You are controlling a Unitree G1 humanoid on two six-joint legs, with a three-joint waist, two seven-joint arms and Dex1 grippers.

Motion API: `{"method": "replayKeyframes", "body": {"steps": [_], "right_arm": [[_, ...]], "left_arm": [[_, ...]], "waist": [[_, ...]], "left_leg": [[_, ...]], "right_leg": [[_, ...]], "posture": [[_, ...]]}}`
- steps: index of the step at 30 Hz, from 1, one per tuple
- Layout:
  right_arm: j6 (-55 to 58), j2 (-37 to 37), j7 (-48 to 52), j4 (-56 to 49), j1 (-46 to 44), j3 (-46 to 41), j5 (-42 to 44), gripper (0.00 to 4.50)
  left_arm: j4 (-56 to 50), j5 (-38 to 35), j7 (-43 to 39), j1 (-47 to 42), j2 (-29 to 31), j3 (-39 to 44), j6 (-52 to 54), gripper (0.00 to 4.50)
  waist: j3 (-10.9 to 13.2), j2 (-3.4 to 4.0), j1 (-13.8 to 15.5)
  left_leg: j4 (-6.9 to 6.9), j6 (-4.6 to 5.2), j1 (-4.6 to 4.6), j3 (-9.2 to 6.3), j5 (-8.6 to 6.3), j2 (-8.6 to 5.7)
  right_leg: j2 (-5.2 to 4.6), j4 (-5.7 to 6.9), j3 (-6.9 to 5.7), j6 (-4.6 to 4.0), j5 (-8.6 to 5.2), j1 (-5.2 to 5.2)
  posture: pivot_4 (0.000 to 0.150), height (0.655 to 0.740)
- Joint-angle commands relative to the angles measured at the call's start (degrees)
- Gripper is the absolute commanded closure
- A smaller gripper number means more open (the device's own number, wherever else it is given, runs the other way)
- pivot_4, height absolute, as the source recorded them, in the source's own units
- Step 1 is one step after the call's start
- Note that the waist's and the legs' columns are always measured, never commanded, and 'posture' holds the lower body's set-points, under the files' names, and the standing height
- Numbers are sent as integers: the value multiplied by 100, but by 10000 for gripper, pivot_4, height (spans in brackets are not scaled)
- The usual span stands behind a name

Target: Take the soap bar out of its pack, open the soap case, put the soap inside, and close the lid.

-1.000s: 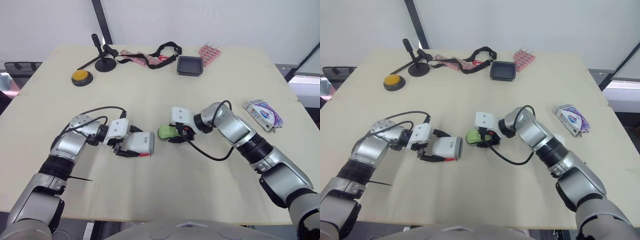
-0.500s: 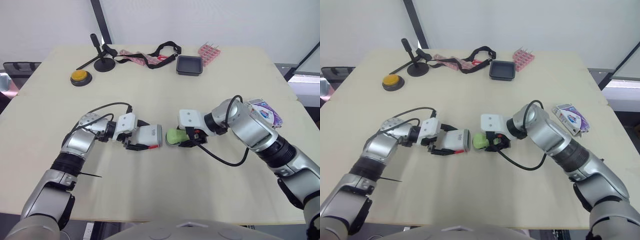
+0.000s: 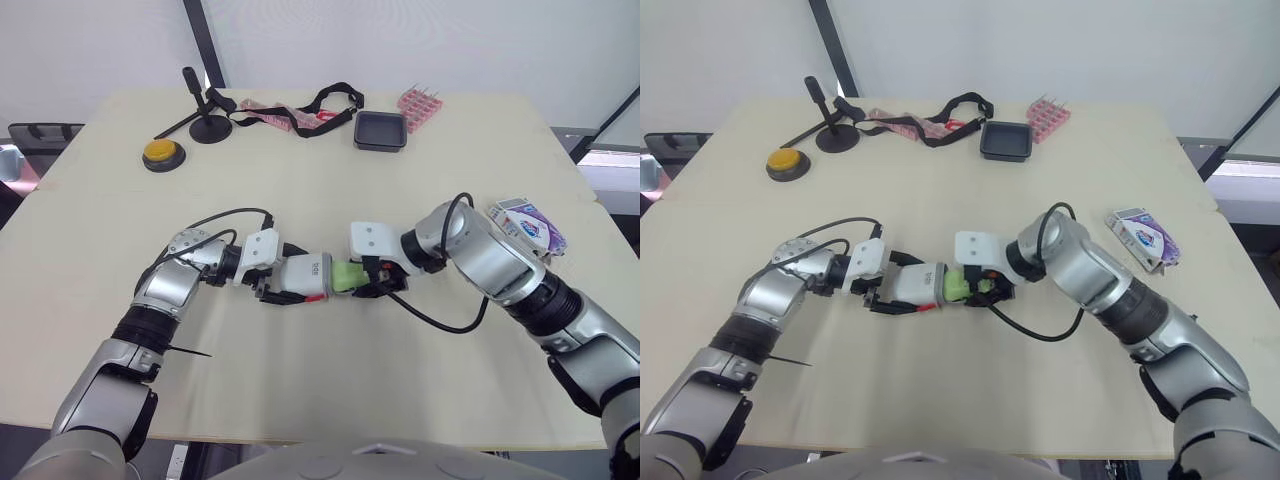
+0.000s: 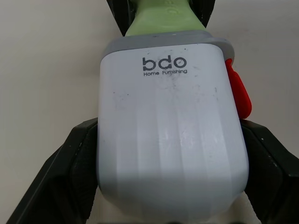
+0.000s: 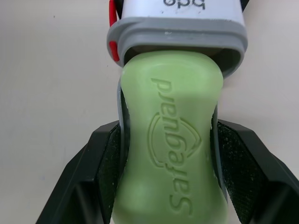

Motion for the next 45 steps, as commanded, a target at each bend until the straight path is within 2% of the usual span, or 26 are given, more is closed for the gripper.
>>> {"method": "replayKeyframes", "body": {"steps": [1, 10, 17, 18, 21, 33, 38, 42, 45], "right_arm": [[43, 82, -1, -84, -143, 48, 22, 19565], [564, 414, -173, -7, -506, 313, -65, 19565], [922, 306, -214, -126, -547, 329, 20, 19565], [924, 246, -201, -160, -546, 326, 15, 9073], [917, 105, -169, -255, -534, 278, 41, 149], [1058, -373, -178, -721, -433, -107, 360, 149], [1520, -623, -135, -1091, -246, -793, 950, 149], [1369, -1217, -206, -1019, 167, -1385, 1110, 149], [1012, -1740, -243, -834, 544, -1454, 968, 8318]], "left_arm": [[-201, -81, 23, -99, -1, 64, -52, 9897], [-425, -97, 211, -27, -220, 35, -6, 9897], [-400, -9, 269, -19, -253, -3, -31, 9897], [-380, 14, 271, -21, -251, -8, -45, 9897], [-345, 64, 262, -20, -244, -29, -61, 9897], [-255, 194, 159, -6, -101, -176, -92, 9897], [-191, 314, 104, -23, -6, -278, -168, 9897], [-120, 365, 88, -48, 0, -284, -217, 9897], [-104, 372, 75, -52, 6, -288, -237, 9897]], "waist": [[0, 0, 2], [0, 0, 1], [0, 0, 7], [0, 0, 8], [0, 0, 7], [0, 0, 5], [0, 0, 18], [0, 0, 68], [0, 0, 95]], "left_leg": [[0, 0, 0, 0, 0, 0], [1, 0, 6, 0, 0, 0], [2, 0, 11, -1, 0, 0], [2, 0, 10, -1, 0, 0], [3, 0, 10, -1, 0, 0], [2, 0, 9, 0, 0, 0], [2, 0, 5, 3, 0, 0], [5, 0, 4, 4, 0, -1], [6, 0, 6, 4, 0, -2]], "right_leg": [[0, 1, 0, 0, 0, 0], [0, 11, -1, 0, 0, 0], [1, 14, -1, 0, 0, 0], [1, 14, -1, 0, 0, 0], [0, 15, -1, 0, 1, 0], [1, 13, 4, 0, 0, 0], [1, 11, 9, 0, 0, 1], [-1, 5, 13, 0, 0, 3], [-2, 2, 19, 0, 0, 4]], "posture": [[1500, 7400], [1500, 7400], [1500, 7400], [1500, 7400], [1500, 7400], [1500, 7400], [1500, 7400], [1500, 7400], [1500, 7400]]}}
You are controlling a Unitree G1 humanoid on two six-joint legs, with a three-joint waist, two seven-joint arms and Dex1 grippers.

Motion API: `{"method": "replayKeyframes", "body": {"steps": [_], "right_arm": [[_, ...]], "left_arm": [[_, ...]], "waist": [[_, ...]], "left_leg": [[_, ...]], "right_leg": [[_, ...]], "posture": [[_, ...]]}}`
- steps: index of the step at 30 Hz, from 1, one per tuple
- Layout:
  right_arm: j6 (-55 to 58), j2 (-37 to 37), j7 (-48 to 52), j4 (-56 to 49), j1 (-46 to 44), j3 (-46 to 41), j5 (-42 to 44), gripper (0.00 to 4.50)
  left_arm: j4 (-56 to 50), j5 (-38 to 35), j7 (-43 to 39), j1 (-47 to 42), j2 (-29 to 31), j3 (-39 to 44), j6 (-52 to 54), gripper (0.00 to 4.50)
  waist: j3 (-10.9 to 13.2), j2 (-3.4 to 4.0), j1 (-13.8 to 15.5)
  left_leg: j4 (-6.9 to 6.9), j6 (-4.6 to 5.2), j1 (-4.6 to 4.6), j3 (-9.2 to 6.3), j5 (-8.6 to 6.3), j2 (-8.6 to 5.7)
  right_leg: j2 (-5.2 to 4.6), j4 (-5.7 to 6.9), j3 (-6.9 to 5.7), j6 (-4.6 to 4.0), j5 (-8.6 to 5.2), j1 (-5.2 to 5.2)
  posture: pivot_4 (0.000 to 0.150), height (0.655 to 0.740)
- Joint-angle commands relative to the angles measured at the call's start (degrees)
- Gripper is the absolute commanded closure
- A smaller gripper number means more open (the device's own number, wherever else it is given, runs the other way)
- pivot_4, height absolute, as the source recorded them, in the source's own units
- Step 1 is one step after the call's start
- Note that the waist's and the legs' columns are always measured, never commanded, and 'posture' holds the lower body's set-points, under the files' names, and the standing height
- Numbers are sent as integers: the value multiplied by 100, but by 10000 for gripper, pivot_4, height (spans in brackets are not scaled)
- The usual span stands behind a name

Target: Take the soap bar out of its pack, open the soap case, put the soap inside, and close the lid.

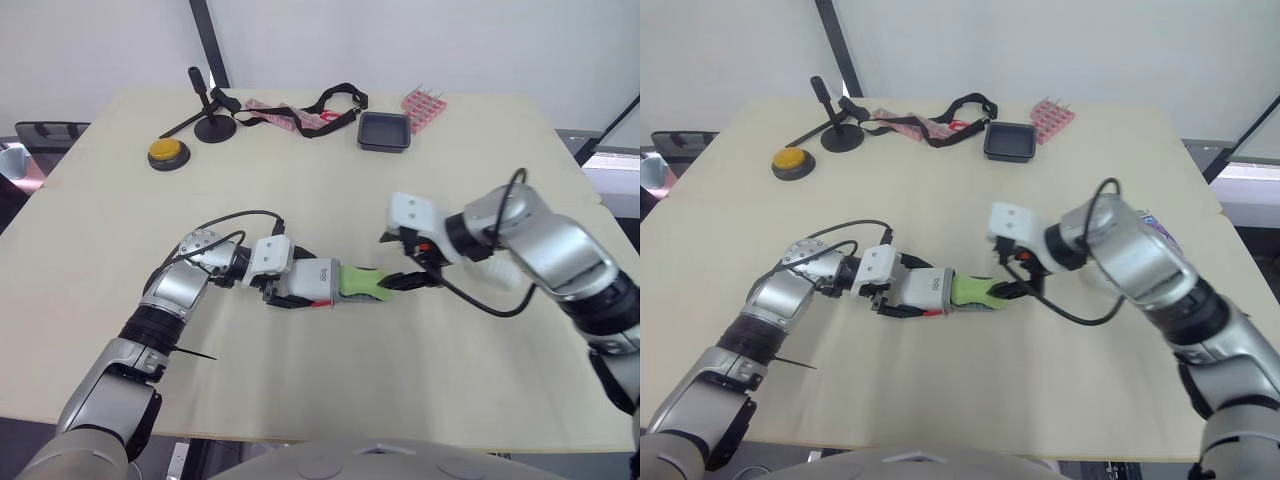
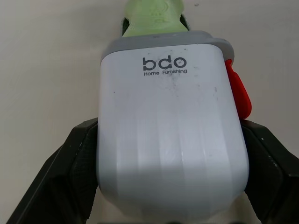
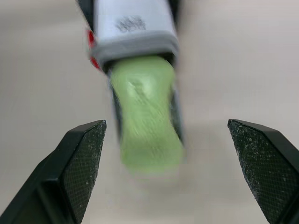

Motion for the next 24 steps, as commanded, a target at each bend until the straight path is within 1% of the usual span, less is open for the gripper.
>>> {"method": "replayKeyframes", "body": {"steps": [1, 3, 5, 6, 7, 11, 19, 24], "right_arm": [[-399, -511, -7, 121, 377, -231, -103, 12162], [-682, -752, -13, 199, 608, -173, -232, 18400], [-879, -778, -90, 246, 757, -126, -309, 25244], [-999, -763, -134, 280, 816, -60, -382, 28061], [-1095, -739, -169, 309, 857, 8, -449, 32560], [-1331, -448, -319, 329, 913, 277, -623, 44621], [-1412, -56, -341, 288, 953, 666, -771, 44870], [-1414, 94, -354, 273, 939, 713, -821, 44870]], "left_arm": [[40, 82, -29, -32, 81, -70, -69, 9897], [55, 86, -34, -39, 83, -76, -79, 9897], [66, 82, -33, -49, 79, -80, -77, 9897], [70, 81, -31, -56, 75, -85, -76, 9897], [76, 81, -26, -63, 69, -92, -76, 9897], [122, 76, 53, -133, 36, -74, -30, 9897], [143, 53, 48, -152, 86, -71, -59, 9897], [80, 42, 54, -119, 95, -79, -33, 9897]], "waist": [[0, 0, 6], [0, 1, 6], [0, 1, -14], [-1, 2, -33], [-1, 3, -38], [-2, 3, -34], [-2, 4, -22], [-2, 3, -54]], "left_leg": [[0, 0, 0, 0, 0, 0], [-1, 0, 1, 1, 0, 0], [-1, 0, 0, 3, 0, 0], [0, 1, 2, 4, 0, 0], [0, 1, 4, 5, 0, 0], [3, 2, 4, 5, 0, 1], [7, 3, 2, 4, 0, 0], [7, 3, 7, 4, 0, 1]], "right_leg": [[1, 0, 8, 0, 0, 1], [0, -1, 12, 0, 0, 1], [0, -1, 16, 0, 0, 0], [0, 1, 17, 0, 0, 0], [0, 3, 18, 0, 0, 0], [-1, 5, 17, -1, 0, 1], [-2, 8, 16, -1, 0, 0], [-2, 11, 17, -1, 0, 2]], "posture": [[1500, 7400], [1500, 7400], [1500, 7400], [1500, 7400], [1500, 7400], [1500, 7400], [1500, 7400], [1500, 7400]]}}
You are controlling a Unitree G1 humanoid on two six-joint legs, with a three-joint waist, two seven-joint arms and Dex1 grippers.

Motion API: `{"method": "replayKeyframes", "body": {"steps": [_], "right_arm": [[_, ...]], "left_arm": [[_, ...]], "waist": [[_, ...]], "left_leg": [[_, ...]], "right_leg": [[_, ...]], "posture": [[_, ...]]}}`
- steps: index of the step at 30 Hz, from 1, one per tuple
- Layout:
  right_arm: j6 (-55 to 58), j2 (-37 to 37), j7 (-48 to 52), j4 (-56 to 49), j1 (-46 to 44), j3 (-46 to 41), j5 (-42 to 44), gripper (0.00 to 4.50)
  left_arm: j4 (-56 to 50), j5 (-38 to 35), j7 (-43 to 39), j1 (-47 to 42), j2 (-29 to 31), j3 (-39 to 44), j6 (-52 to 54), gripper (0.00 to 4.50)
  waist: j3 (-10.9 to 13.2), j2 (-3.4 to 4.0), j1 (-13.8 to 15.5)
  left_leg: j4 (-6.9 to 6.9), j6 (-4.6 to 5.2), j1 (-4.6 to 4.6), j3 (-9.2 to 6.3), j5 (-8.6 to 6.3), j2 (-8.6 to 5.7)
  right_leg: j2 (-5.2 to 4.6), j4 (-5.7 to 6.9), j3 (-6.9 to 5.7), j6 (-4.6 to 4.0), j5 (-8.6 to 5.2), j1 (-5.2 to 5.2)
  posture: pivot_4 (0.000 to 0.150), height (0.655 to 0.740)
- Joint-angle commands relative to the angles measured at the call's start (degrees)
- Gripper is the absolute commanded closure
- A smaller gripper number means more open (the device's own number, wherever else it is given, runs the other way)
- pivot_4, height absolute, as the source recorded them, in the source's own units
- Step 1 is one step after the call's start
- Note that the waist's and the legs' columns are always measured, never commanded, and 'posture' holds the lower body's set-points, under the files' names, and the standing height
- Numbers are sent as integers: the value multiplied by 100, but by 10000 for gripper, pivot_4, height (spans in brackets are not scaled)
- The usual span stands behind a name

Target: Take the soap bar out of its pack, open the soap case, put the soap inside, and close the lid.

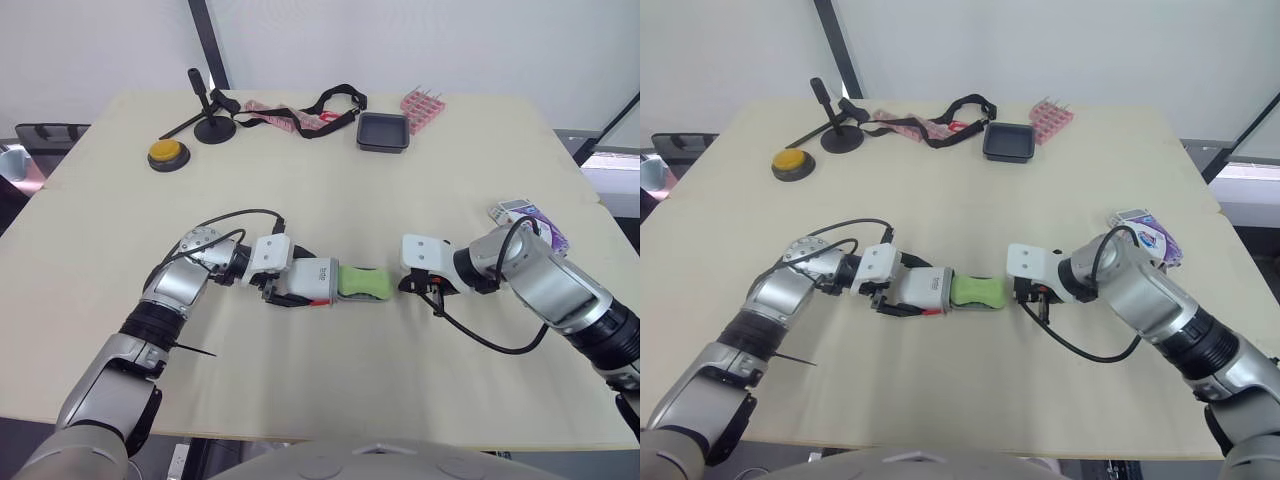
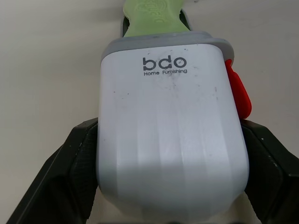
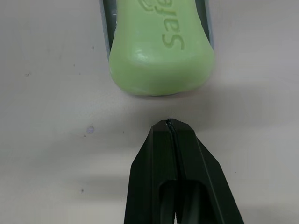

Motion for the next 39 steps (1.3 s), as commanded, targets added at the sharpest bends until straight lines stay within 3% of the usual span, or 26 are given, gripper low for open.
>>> {"method": "replayKeyframes", "body": {"steps": [1, 30, 39], "right_arm": [[-4, 144, -2, -86, -13, 86, -38, 44870], [258, 1093, 74, -64, -915, 349, -77, 44870], [418, 675, 83, -64, -486, -533, 399, 44870]], "left_arm": [[-106, 41, 43, 22, 57, 4, 17, 9897], [-124, -53, 132, 124, -71, -5, -69, 9897], [-361, -531, 229, 409, -235, 314, -123, 9897]], "waist": [[0, 0, -20], [0, 2, -23], [1, 1, 4]], "left_leg": [[0, 0, 2, 0, 0, 0], [-2, -2, 7, 0, 0, -2], [-3, -3, 1, -2, -1, -2]], "right_leg": [[0, 1, 0, 0, 0, 1], [-1, -3, -5, 0, 0, 2], [-1, -10, -5, 1, 0, 2]], "posture": [[1500, 7400], [1500, 7400], [1500, 7400]]}}
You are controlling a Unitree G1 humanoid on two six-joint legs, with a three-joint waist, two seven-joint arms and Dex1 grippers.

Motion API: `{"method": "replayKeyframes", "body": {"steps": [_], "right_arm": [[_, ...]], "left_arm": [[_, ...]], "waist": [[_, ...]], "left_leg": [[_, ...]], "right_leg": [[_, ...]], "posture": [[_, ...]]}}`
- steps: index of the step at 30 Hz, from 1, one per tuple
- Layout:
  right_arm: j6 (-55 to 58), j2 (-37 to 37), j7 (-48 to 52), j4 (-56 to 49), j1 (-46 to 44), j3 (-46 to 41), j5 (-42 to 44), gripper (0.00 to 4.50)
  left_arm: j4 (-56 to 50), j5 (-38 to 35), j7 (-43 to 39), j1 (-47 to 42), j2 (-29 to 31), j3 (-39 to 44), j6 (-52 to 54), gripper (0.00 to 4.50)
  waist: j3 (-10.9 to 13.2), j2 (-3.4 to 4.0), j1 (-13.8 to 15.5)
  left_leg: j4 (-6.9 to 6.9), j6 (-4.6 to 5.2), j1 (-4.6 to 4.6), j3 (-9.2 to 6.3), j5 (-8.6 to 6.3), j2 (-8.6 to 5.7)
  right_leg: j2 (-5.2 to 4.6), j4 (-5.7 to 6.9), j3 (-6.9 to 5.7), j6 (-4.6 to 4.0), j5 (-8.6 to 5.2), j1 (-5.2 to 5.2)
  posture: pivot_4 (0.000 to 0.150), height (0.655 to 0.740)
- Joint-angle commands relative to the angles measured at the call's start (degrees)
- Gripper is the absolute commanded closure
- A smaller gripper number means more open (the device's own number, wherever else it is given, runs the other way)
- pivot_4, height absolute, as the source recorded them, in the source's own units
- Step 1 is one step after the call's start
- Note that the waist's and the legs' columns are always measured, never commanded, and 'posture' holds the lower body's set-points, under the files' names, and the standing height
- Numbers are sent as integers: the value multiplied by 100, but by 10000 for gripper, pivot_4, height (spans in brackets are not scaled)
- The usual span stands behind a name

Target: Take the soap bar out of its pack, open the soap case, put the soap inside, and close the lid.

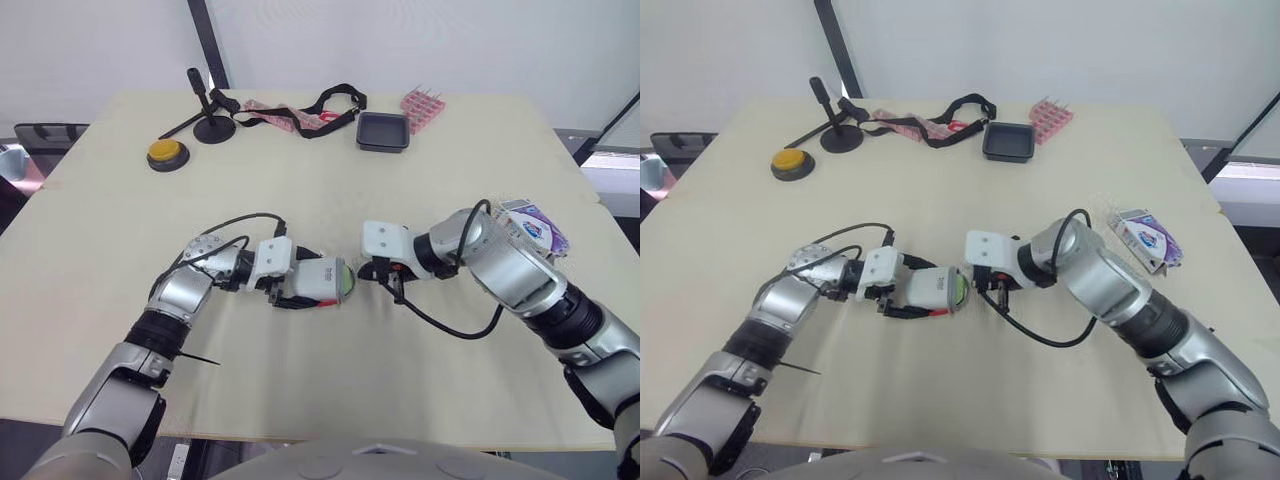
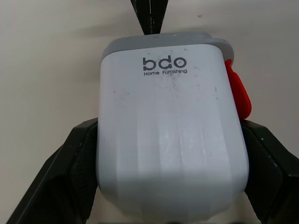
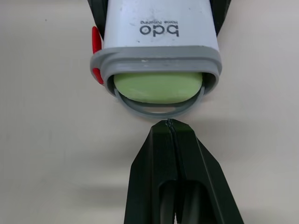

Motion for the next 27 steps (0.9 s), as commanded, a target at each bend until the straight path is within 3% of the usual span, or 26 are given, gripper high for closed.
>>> {"method": "replayKeyframes", "body": {"steps": [1, 4, 5, 13, 18, 27], "right_arm": [[113, -395, 104, -56, 353, -795, 454, 44870], [423, -433, 43, -100, 589, -1253, 845, 44870], [521, -492, 46, -130, 668, -1340, 930, 42424], [3704, 402, -427, -532, 1199, -3285, 2871, 16880], [4539, 597, -774, -431, 1210, -3893, 3846, 308], [4539, 918, -2389, 356, 1124, -4220, 5649, 308]], "left_arm": [[-255, -354, -29, 150, 3, 237, -51, 9897], [-295, -441, -53, 206, 5, 269, -74, 9897], [-301, -464, -31, 214, -11, 285, -80, 9897], [-593, -784, 191, 327, -286, 466, 7, 9897], [-808, -885, 207, 358, -345, 474, -24, 9897], [-815, -642, 330, 299, -441, 399, -807, 9897]], "waist": [[0, 0, 28], [1, 1, 28], [1, 1, 14], [2, 4, 41], [2, 4, 102], [3, 5, 128]], "left_leg": [[-1, 0, -8, 0, -1, 0], [-4, 0, -11, 0, -2, 0], [-4, 0, -10, 0, -2, 2], [-3, 0, -13, 1, -1, 3], [-2, 0, -10, 2, -1, 3], [-3, -1, -6, 3, -1, 2]], "right_leg": [[0, -3, 0, 0, 0, 0], [0, -9, 0, 0, 0, -2], [2, -7, 0, 0, 0, -2], [3, -5, 1, 0, 0, -7], [2, -6, 0, -2, -1, -7], [2, -8, -2, -2, -1, -7]], "posture": [[1500, 7400], [1500, 7400], [1500, 7400], [1500, 7400], [1500, 7400], [1500, 7400]]}}
